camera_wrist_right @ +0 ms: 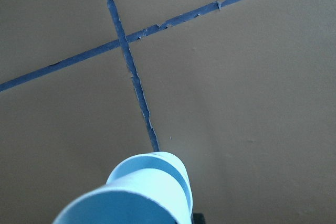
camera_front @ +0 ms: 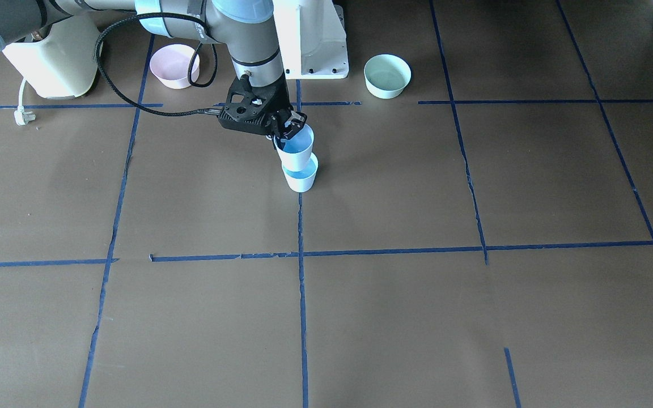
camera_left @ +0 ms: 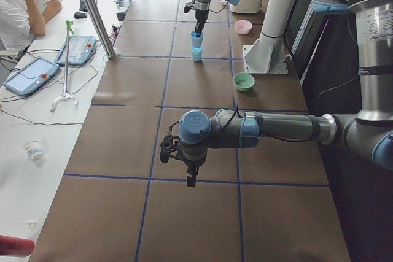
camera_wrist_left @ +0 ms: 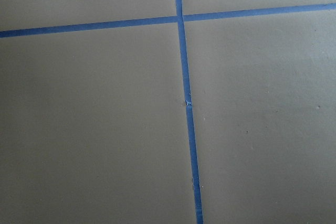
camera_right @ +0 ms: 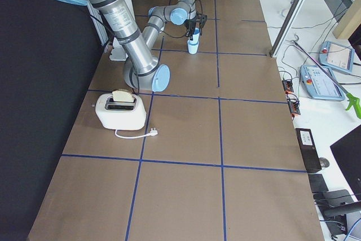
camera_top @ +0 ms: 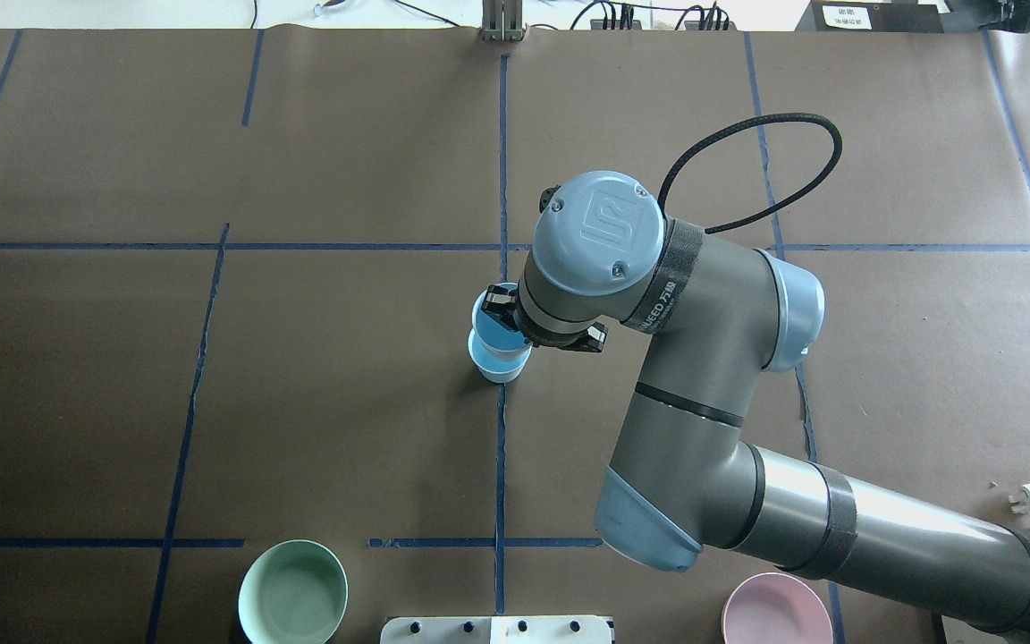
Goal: Stack blue cups with both arms
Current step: 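Carry the cup with the right gripper and lower it into the center cup, then open the right gripper and lift the right arm away from the stack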
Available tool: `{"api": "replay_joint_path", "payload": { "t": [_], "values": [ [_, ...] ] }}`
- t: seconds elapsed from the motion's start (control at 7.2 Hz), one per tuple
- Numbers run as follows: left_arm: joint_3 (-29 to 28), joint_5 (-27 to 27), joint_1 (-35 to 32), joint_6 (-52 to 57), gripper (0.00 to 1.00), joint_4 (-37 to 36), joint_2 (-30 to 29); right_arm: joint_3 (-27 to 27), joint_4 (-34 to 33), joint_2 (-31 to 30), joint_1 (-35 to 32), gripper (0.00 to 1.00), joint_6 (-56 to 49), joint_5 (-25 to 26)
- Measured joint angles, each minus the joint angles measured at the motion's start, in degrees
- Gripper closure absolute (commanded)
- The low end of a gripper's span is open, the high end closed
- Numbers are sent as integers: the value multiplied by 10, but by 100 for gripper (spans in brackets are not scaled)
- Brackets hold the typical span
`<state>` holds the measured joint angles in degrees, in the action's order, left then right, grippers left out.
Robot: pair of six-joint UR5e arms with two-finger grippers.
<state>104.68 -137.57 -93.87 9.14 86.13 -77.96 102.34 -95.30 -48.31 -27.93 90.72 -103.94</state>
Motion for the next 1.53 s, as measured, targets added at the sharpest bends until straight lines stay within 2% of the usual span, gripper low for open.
{"api": "replay_joint_path", "payload": {
  "t": [0.69, 0.83, 1.11, 1.53],
  "values": [
    [0, 0, 0, 1, 0, 1, -1, -24, 1, 17, -5, 0, -15, 4],
    [-2, 1, 1, 3, 0, 1, -2, -24, 0, 12, -28, 0, -38, -24],
    [-7, 2, 1, 5, 0, 4, -4, -23, 0, -27, -119, 0, -152, -124],
    [-9, 0, 2, 3, 0, 9, -8, -19, 1, -151, -276, 0, -437, -243]
  ]
}}
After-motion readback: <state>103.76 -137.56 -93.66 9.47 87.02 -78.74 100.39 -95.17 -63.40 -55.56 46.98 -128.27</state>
